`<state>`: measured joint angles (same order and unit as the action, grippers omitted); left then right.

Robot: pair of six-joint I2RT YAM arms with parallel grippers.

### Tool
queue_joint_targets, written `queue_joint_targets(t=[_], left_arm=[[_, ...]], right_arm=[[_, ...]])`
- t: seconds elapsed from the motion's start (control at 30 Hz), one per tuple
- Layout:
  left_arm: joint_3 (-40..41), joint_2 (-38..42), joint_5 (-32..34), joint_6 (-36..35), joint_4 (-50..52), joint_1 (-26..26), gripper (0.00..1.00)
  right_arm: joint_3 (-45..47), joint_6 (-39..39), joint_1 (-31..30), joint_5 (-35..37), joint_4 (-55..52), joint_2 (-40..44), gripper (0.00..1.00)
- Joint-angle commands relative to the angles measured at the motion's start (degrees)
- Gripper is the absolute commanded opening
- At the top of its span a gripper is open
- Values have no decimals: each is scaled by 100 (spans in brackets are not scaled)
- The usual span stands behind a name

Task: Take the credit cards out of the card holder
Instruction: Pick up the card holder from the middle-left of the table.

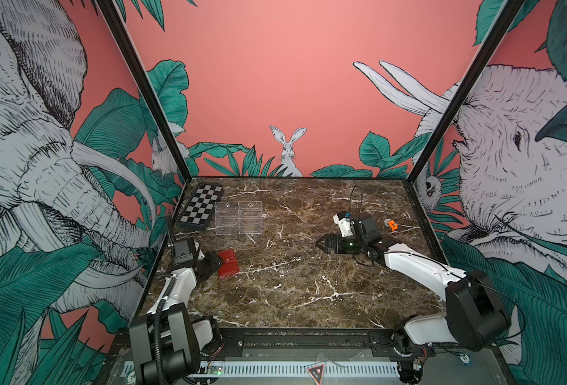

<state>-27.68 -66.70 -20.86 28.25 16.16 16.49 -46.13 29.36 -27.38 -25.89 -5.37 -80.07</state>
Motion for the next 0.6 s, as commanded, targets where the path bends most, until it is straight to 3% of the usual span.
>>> queue_joint_targets(t=[0.0,0.23,0.57], left_arm=[[118,-116,-271,50,-418,62,46],[202,-271,-237,16,-463,60,31],[342,-441,-199,-68,-482,60,28]], right_arm=[[-1,-22,-40,48,-12,77,98],[24,-25,-41,95,-35,115,98],[-9,-15,-49,96,-43,102,98]])
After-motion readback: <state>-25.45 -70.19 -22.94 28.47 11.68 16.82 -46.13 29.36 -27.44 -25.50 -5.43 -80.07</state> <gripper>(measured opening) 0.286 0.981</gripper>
